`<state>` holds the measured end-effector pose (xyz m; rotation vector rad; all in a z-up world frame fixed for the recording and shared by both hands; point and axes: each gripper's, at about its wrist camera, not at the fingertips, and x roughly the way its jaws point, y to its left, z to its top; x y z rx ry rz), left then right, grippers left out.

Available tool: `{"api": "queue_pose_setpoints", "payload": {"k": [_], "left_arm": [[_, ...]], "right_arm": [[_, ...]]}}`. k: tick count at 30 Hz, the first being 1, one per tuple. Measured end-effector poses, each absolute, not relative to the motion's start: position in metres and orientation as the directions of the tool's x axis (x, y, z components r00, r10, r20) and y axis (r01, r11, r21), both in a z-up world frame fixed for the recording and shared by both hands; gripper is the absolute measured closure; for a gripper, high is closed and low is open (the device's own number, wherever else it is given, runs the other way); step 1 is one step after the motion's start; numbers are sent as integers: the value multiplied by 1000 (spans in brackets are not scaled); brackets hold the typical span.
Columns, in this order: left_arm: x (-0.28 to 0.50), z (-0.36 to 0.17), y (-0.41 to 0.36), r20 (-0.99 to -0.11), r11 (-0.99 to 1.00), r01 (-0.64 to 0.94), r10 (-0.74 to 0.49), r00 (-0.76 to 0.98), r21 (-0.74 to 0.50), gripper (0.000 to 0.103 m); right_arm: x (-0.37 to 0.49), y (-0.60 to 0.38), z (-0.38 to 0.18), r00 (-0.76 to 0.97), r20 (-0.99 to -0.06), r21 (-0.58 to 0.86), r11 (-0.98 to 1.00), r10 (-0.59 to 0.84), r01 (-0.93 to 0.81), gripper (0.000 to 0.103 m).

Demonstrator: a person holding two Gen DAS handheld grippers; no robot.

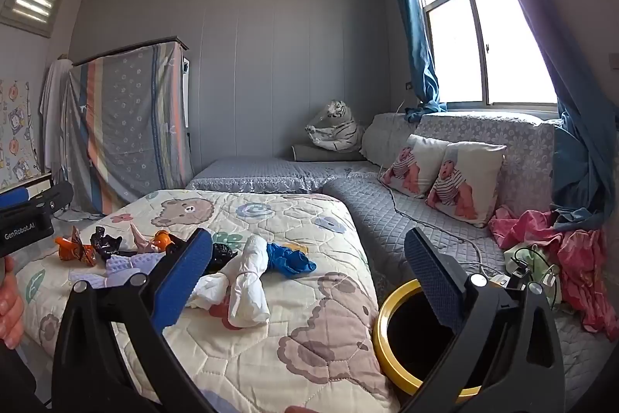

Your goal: Collect trash

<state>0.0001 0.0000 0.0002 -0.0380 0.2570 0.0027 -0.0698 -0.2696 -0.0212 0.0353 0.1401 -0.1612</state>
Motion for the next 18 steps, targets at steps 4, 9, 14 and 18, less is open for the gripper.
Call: {"api": "queue_pose_setpoints", "payload": {"k": [4, 9, 14, 18], "left_arm": [[0, 1, 0, -252, 999, -8, 0, 968, -34, 7], [0, 0, -1, -251, 1000, -6, -1, 968, -29, 7], [0, 0, -1, -251, 1000, -7, -1, 968, -29, 7], [0, -1, -2, -250, 1000, -9, 2, 968, -29, 7]], "right_arm": [[-72, -271, -21, 978, -143, 29, 987, -154, 160, 8], [-68, -270, -22, 975, -156, 22, 986, -158, 163, 8], [-70, -270, -22, 975, -158, 25, 986, -157, 163, 8], [-68, -271, -22, 975, -157, 24, 986, -157, 163, 8]]}}
